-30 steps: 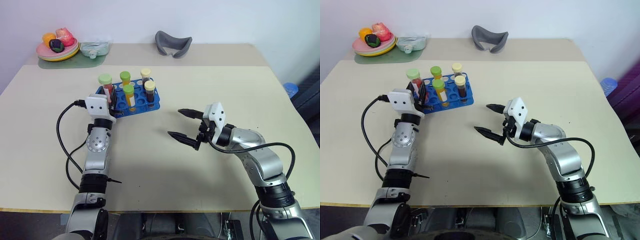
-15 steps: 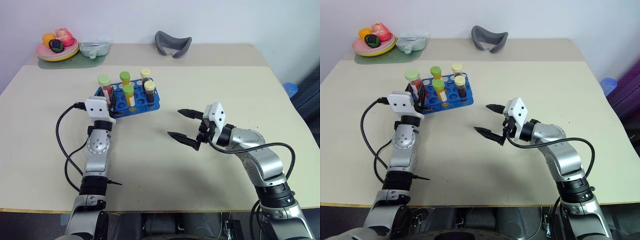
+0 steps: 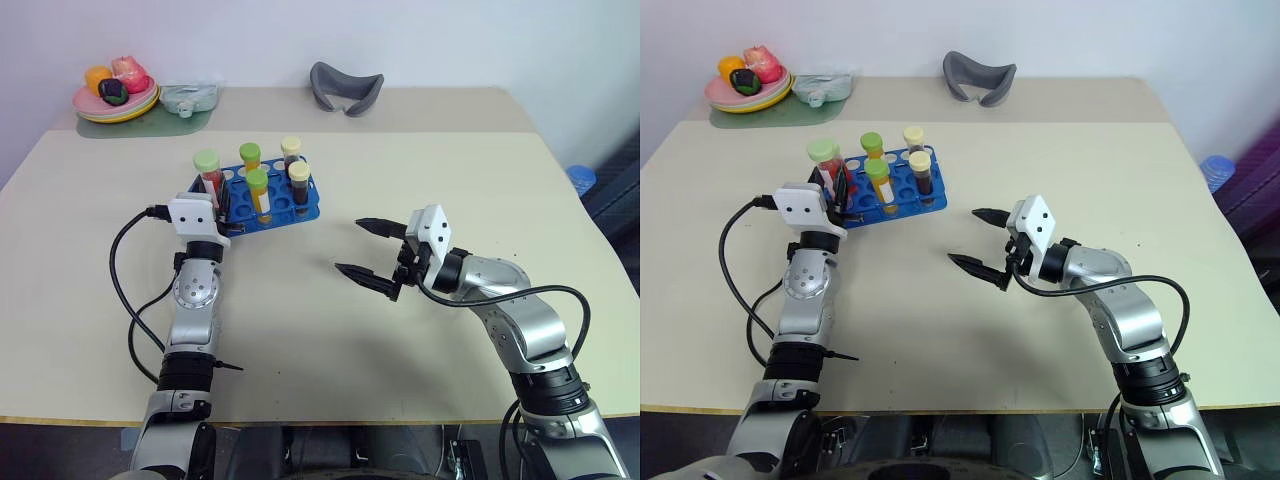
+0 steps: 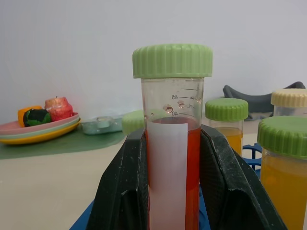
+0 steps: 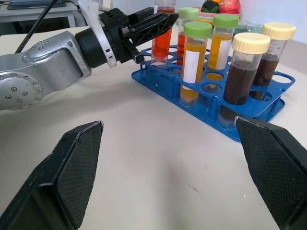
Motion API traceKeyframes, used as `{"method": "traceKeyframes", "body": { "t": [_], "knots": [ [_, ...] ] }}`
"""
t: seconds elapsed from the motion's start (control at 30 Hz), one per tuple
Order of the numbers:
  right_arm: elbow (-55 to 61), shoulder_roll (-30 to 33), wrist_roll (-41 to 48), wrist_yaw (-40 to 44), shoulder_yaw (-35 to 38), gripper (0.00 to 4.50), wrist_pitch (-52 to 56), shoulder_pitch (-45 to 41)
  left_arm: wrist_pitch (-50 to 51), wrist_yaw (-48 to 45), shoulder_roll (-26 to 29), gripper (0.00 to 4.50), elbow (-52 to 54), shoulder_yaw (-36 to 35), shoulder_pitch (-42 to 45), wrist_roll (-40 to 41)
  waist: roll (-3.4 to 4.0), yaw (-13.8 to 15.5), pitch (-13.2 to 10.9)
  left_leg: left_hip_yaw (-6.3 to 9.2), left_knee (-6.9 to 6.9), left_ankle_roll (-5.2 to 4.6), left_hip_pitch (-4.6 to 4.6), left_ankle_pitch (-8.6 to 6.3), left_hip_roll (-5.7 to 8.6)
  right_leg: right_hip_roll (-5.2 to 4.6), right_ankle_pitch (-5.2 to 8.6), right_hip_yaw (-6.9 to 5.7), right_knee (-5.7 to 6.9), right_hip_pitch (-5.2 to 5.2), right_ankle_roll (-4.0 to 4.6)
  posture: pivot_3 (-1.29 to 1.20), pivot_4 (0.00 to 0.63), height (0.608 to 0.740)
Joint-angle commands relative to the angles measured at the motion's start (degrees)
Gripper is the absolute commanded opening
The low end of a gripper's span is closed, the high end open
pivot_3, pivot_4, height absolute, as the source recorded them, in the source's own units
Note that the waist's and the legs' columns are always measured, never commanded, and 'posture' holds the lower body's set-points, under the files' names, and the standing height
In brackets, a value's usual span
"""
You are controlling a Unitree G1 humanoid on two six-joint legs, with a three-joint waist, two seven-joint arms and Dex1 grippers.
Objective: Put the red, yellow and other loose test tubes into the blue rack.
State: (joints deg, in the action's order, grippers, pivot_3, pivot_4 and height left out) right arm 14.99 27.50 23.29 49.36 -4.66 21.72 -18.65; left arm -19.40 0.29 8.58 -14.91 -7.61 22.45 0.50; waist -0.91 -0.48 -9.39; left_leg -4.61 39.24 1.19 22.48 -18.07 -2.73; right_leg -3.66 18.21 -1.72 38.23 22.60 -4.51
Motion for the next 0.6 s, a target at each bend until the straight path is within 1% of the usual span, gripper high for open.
{"method": "traceKeyframes", "body": {
  "t": [0.03,0.47,0.6],
  "knots": [
    [2.0,-0.1,0.4,-0.1,0.0,4.5,-0.7,-0.5,0.4,0.7,0.4,1.07,0.5,-0.2,-0.6,-0.8,0.0,0.0,0.0,0.0,0.0,0.0,0.0,0.0,0.0,0.0,0.0,0.0,0.0,0.0,0.0,0.0,0.15,0.735],
    [2.0,-0.1,0.3,-0.3,0.0,4.5,-0.9,-0.3,0.8,-1.2,-1.3,1.07,1.0,0.2,-0.9,1.7,0.0,0.0,0.0,0.0,0.0,0.0,-0.02,0.0,0.0,0.0,0.0,-0.01,0.0,-0.03,0.0,0.0,0.15,0.735],
    [1.9,-0.1,0.3,-0.4,-0.1,4.5,-0.9,-0.3,1.4,-1.0,-1.2,1.07,1.3,0.3,-1.1,1.0,0.0,0.0,0.0,0.01,0.0,0.0,-0.02,0.0,0.0,0.0,0.0,-0.01,-0.01,-0.02,0.0,0.0,0.15,0.735]
  ]
}}
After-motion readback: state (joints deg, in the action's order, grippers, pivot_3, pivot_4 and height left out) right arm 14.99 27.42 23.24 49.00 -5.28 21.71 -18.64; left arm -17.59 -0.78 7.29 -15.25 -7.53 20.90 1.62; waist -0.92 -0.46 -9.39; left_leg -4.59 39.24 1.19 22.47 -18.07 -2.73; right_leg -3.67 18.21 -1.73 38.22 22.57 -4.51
